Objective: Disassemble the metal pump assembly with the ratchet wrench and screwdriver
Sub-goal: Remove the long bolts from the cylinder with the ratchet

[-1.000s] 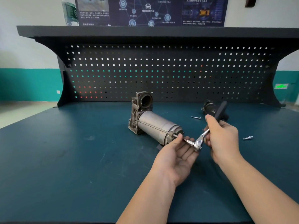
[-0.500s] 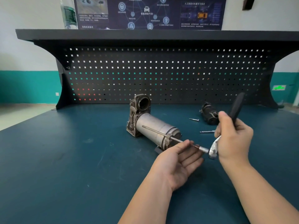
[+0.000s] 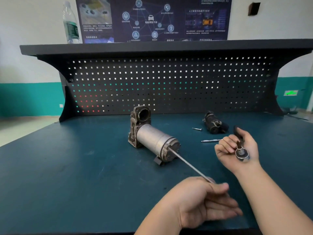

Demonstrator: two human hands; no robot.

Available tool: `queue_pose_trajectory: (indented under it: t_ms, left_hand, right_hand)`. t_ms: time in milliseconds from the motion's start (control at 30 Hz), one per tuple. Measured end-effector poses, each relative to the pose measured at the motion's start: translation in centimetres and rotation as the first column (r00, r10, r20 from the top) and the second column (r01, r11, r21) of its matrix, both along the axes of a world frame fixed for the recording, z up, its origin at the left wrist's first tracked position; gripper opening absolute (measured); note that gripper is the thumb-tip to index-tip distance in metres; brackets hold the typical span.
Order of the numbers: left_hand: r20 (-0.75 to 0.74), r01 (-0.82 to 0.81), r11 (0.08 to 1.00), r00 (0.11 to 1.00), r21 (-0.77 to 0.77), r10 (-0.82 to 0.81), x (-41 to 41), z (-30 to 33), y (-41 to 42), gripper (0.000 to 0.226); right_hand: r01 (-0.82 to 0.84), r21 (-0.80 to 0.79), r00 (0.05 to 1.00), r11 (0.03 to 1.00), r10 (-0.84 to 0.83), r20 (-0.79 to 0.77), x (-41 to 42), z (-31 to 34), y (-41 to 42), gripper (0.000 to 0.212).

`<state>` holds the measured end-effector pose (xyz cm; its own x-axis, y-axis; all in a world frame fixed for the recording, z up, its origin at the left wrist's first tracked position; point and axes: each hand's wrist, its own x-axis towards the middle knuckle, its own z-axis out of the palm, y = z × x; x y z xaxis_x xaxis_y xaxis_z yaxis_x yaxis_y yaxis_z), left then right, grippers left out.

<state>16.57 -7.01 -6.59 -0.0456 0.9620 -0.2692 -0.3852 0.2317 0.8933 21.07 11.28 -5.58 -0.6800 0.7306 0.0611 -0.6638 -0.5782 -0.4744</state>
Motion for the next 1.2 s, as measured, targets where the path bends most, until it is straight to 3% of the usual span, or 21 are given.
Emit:
queue_pose_trajectory:
  t_ms: [133,267,367,433,533,633,700,867,967,1100,1200]
  left_hand:
    - [-0.049,0.085,0.996,0.995,-0.033,-0.087,3.3,0.4,-0.6,0.022]
    - [-0.202,-0.082,0.988,0.978,-0.133,0.054,2.3,1.0,0.8,0.033]
    - [-0.422,-0.233,0.957,0.895,-0.173,0.141,-0.4,2.1,3.0,0.032]
    - [-0.684,-0.298,0.945,0.717,-0.131,0.131,-2.1,2.6,5.4,0.032]
    - [-0.959,-0.275,0.960,0.281,-0.054,0.026,-3.4,3.0,9.7,0.026]
    - [-0.993,-0.273,0.958,-0.055,-0.088,-0.107,-4.3,2.1,13.9,0.031]
    - [-0.978,-0.372,0.923,-0.134,-0.101,-0.161,-5.6,1.5,16.2,0.034]
    - [-0.958,-0.460,0.888,-0.247,-0.018,-0.147,-8.6,1.1,20.1,0.042]
    - [-0.933,-0.452,0.892,-0.315,-0.015,-0.176,-10.2,1.2,21.6,0.036]
    - [-0.930,-0.460,0.888,-0.319,-0.016,-0.182,-11.5,1.3,22.9,0.034]
    - [-0.950,-0.448,0.894,-0.276,-0.009,-0.147,-11.8,1.0,24.0,0.031]
  right_hand:
    - [0.010,-0.220,0.995,0.975,-0.031,-0.093,0.6,-0.9,1.3,0.048]
    - [0.054,-0.320,0.985,0.946,-0.103,-0.137,1.1,-1.2,1.5,0.044]
    - [0.079,-0.340,0.986,0.937,-0.123,-0.110,1.0,-1.4,1.5,0.041]
    - [0.081,-0.340,0.989,0.937,-0.117,-0.087,0.6,-1.6,1.6,0.041]
    - [0.090,-0.340,0.991,0.936,-0.117,-0.061,0.3,-1.8,1.9,0.041]
    - [0.106,-0.360,0.990,0.927,-0.132,-0.049,0.0,-2.2,2.2,0.041]
    - [0.101,-0.372,0.991,0.923,-0.127,-0.046,-0.2,-2.4,2.3,0.041]
    - [0.082,-0.390,0.994,0.917,-0.102,-0.031,-0.8,-2.6,2.6,0.044]
    - [0.089,-0.397,0.994,0.914,-0.108,-0.027,-1.1,-2.6,2.7,0.041]
    - [0.100,-0.389,0.994,0.916,-0.105,0.008,-1.4,-2.5,2.5,0.041]
    - [0.130,-0.409,0.991,0.903,-0.125,0.040,-1.5,-2.6,2.5,0.039]
